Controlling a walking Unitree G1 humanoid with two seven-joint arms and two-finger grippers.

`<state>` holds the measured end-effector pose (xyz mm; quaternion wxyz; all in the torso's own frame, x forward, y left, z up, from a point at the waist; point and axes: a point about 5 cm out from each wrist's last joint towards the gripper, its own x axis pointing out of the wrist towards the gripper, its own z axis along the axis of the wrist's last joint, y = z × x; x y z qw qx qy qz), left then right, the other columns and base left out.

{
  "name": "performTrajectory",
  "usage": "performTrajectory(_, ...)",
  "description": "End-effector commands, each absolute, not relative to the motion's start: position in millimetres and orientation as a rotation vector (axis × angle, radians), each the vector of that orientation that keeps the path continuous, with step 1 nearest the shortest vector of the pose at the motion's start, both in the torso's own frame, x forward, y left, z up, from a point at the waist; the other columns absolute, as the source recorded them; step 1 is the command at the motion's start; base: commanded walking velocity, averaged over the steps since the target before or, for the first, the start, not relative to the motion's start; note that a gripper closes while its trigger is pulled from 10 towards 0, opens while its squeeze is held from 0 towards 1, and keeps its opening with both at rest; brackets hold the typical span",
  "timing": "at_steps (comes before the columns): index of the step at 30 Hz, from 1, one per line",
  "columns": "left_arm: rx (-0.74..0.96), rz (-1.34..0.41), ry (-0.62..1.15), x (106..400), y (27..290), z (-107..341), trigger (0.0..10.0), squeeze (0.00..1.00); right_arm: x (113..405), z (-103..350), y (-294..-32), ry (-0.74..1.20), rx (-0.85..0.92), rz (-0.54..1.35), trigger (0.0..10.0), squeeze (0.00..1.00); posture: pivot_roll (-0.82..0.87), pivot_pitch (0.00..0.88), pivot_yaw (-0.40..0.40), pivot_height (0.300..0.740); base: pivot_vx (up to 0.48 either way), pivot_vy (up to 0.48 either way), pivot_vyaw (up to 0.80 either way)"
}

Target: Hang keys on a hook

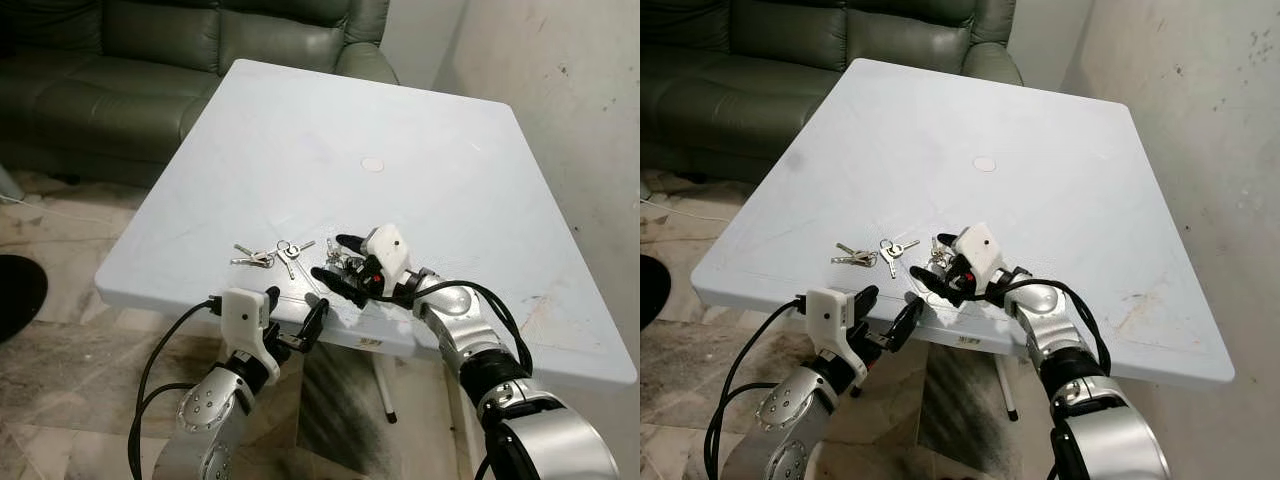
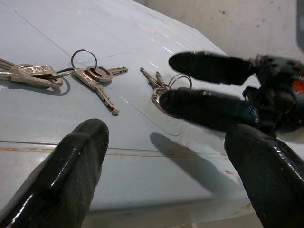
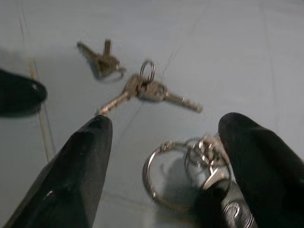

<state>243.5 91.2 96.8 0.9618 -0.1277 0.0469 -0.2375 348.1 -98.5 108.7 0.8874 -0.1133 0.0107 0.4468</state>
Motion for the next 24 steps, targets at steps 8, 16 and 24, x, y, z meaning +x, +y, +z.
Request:
performTrajectory(8,-0.266,-0.477,0.116,241.0,88.4,94.5,10.0,0.0,356.5,118.6,-95.5,0.007,-0.24,0.895,10.0,0.0,0.09,0.125,-0.155,0.74,0.0,0.0,0.0)
performTrajectory(16,-0.268,-0.467,0.114,240.8,90.0,94.0,10.0,0.0,357.5,117.4,-94.3,0.03,-0.268,0.9,7.4,0.0,0.1,0.125,-0.16,0.74,0.0,0.0,0.0)
performTrajectory(24,-0.278,-0.459,0.113,241.1,90.2,94.0,10.0,0.0,353.5,112.4,-98.0,0.061,-0.274,0.964,0.0,0.0,0.1,0.126,-0.165,0.74,0.0,0.0,0.0)
